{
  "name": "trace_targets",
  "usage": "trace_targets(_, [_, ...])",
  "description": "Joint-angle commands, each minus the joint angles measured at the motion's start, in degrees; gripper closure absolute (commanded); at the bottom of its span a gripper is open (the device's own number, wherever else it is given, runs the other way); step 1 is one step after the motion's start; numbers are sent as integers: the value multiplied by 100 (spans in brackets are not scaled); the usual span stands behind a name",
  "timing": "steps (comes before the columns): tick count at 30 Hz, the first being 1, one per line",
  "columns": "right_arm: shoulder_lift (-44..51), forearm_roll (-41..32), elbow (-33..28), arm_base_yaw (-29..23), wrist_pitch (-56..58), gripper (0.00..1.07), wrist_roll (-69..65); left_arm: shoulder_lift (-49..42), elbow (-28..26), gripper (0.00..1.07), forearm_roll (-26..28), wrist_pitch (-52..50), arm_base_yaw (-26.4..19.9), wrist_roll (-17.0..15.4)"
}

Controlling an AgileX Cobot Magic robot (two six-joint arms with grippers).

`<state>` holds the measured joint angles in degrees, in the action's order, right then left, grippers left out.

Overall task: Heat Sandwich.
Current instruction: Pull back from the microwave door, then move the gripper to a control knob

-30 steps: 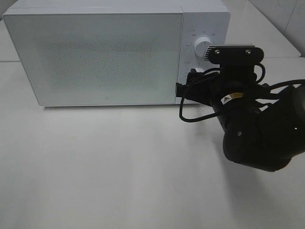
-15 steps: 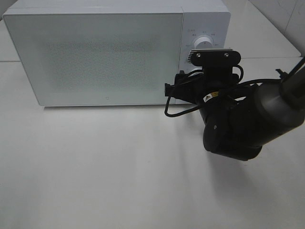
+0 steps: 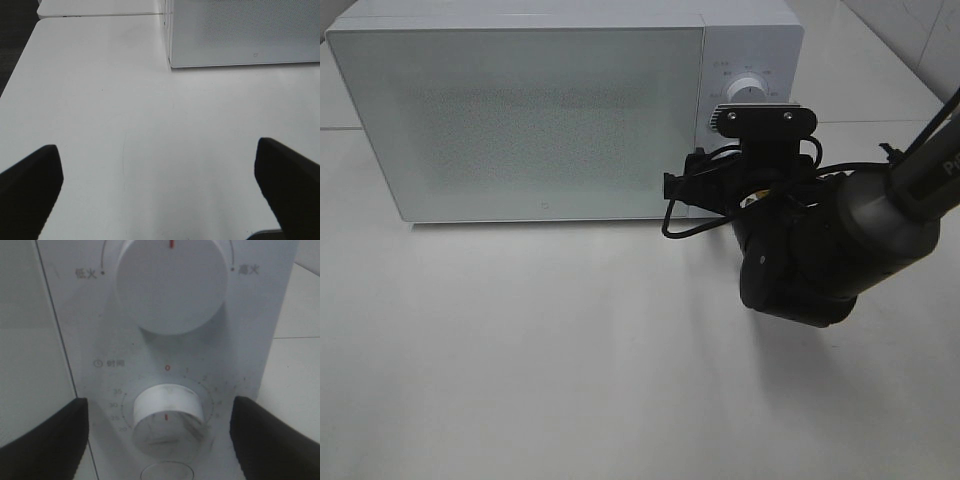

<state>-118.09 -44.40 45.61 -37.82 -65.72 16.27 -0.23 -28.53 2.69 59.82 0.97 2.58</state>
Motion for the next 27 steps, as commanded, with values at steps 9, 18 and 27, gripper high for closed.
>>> trace_targets(9, [-11, 92, 46, 11, 23, 79, 6, -155, 17, 5, 40, -92, 29, -46])
trace_targets(18, [-11, 92, 46, 11, 23, 86, 11, -155, 17, 5, 40, -92, 29, -46])
trace_targets(27, [-11, 97, 46, 11, -23, 86, -424, -155, 17, 5, 40, -92, 29, -46])
